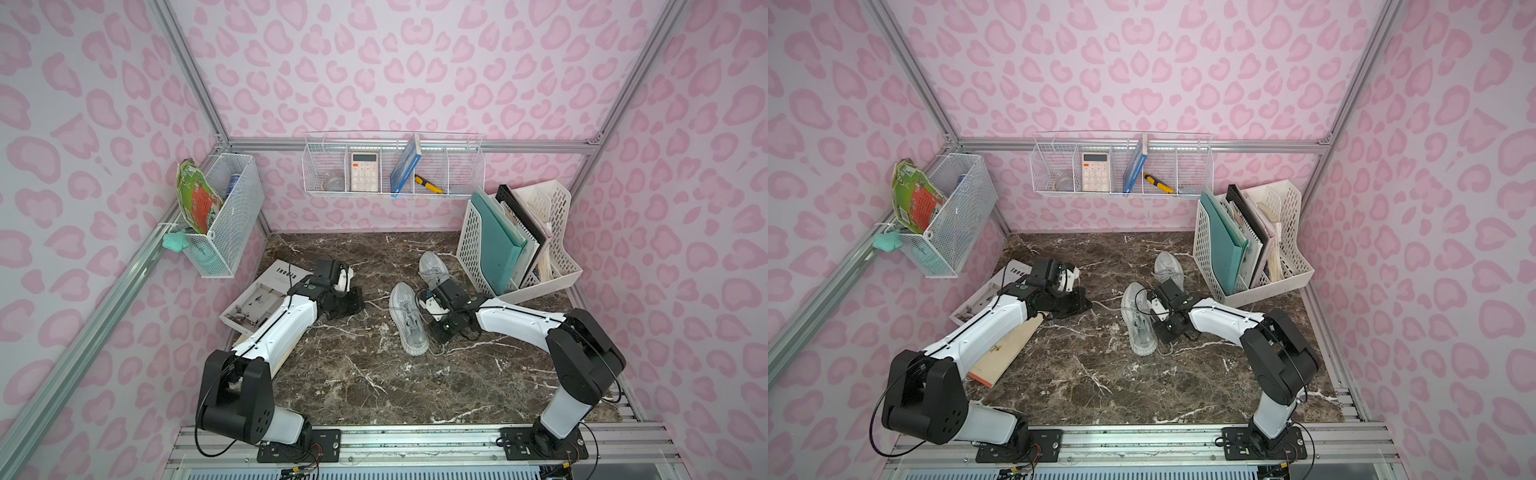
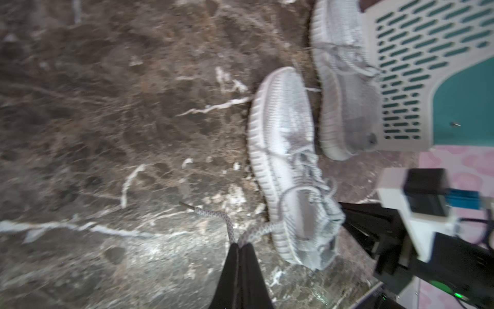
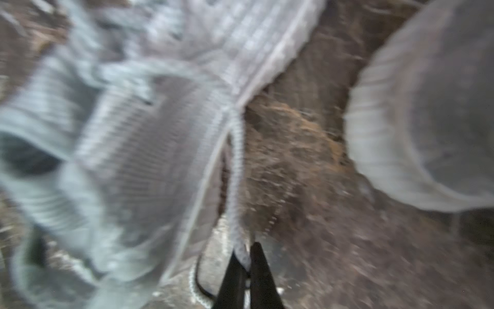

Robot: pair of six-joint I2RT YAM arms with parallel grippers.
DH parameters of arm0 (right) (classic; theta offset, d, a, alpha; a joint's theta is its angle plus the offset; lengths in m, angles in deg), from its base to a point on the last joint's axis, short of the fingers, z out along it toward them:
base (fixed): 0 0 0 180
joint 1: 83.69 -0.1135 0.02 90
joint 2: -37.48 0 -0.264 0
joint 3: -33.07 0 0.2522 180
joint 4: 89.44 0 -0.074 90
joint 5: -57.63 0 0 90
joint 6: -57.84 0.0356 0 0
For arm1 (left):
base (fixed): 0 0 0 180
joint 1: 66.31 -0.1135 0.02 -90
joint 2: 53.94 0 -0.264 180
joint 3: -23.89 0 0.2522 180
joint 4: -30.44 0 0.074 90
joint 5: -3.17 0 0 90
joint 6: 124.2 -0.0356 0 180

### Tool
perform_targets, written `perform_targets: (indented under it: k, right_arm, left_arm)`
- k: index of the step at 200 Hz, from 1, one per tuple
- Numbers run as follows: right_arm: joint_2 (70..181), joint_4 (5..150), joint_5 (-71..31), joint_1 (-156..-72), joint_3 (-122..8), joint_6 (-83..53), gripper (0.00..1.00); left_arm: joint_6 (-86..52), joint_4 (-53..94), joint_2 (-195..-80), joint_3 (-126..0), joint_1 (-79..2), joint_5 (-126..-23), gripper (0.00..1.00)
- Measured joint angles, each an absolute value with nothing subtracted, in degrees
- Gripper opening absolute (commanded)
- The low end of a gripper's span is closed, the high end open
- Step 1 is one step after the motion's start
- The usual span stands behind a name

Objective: Tie the shoes
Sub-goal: Tie the shoelace on the shoe, then wrap the shoelace around the shoelace.

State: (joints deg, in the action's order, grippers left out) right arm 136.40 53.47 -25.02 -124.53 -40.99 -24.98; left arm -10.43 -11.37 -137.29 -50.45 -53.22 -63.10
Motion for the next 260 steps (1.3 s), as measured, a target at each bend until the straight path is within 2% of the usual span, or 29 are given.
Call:
perform_targets:
  k: [17, 29, 94, 128, 180, 260]
  right_arm:
    - [135.41, 54.72, -24.69, -124.44, -40.94, -24.91, 0.48]
    - [134.63, 55.57, -25.45, -124.49, -41.05, -24.80, 0.51]
    - [136.59, 60.84, -27.68, -127.39, -40.61, -23.51, 0.52]
    - [133.01, 65.99, -18.13, -127.85, -36.79, -22.86, 0.57]
    - [128.53, 75.61, -11.99, -123.11, -35.50, -25.59, 0.58]
    - [140.29, 86.93, -4.43, -125.36, -42.28, -36.98, 0.53]
  left_arm:
    - [-10.52, -10.91, -137.44, -52.03, -53.01, -62.42, 0.00]
    - [-10.63, -10.80, -137.60, -52.51, -52.83, -61.99, 0.00]
    - [-10.61, -11.07, -137.57, -52.51, -52.63, -61.20, 0.00]
    - [-10.58, -11.07, -136.55, -52.92, -52.63, -61.22, 0.00]
    - [-10.65, -12.71, -135.83, -52.94, -52.63, -60.74, 0.00]
    - [-11.35, -16.25, -131.94, -51.41, -52.57, -62.73, 0.00]
